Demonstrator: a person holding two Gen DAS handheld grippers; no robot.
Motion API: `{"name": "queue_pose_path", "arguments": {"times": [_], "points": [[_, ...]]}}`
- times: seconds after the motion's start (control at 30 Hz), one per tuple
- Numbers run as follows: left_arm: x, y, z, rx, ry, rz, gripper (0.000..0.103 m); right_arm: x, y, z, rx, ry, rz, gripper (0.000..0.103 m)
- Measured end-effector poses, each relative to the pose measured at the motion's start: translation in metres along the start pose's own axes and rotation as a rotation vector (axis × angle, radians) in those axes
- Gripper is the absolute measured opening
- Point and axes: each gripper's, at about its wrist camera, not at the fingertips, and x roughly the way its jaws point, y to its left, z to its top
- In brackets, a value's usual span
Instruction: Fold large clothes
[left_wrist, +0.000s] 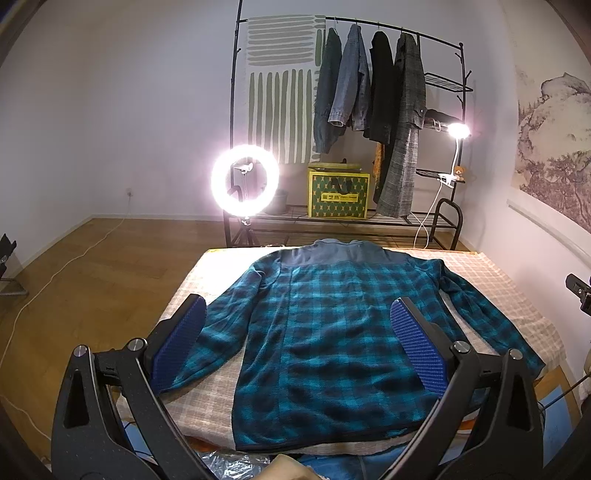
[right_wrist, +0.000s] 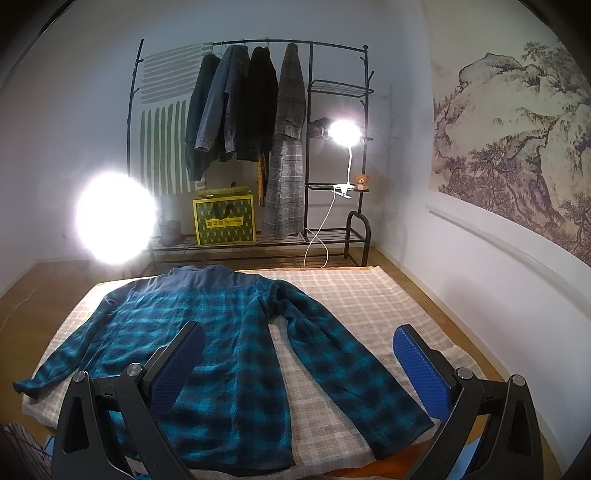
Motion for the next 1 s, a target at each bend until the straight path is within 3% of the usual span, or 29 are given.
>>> {"name": "queue_pose_path", "arguments": {"times": [1.0], "points": [[0.022,0.029,-0.014,-0.013,0.032,0.057,0.102,0.009,0.016,0.007,-0.002,-0.002,0.036,0.103]]}}
